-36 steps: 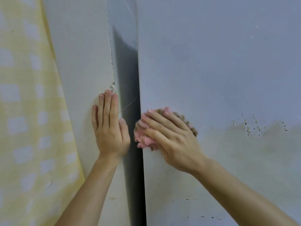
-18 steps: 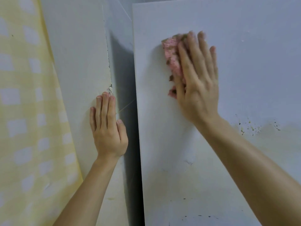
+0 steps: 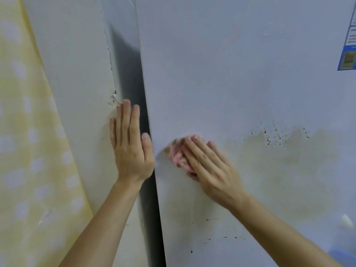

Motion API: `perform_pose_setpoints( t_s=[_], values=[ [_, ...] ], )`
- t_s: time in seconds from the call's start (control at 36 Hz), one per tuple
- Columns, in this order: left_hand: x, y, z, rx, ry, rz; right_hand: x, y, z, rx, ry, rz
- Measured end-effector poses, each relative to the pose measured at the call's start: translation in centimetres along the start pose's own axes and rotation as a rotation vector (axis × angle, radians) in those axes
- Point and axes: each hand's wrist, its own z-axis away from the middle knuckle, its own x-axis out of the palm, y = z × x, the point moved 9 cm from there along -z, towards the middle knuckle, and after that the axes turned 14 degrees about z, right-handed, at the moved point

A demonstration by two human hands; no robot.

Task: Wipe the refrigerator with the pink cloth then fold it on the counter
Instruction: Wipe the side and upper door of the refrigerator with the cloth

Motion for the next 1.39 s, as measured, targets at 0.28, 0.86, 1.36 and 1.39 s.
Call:
perform_pose_setpoints(
  t_s=[0.28,0.86,1.36,1.39],
  values=[
    [3.2,4.0,-1.6,0.042,-0.033,0.08,-2.9,11.0,-10.4,0.331,0.21,-0.044],
    [4.4,5.5,-0.4,0.041,-0.021,-0.003,-2.7,8.9,-0.4,0.053,0.042,-0.041],
    [3.7,5.0,-0.5,-0.018,-0.029,0.285,-0.9,2.6,-0.8,-0.024,-0.041,-0.266],
    [3.7,5.2,-0.5,-0.018,-0.026,0.275,-0.7,1.7,1.4,-0.074,-0.087,-0.271]
  ],
)
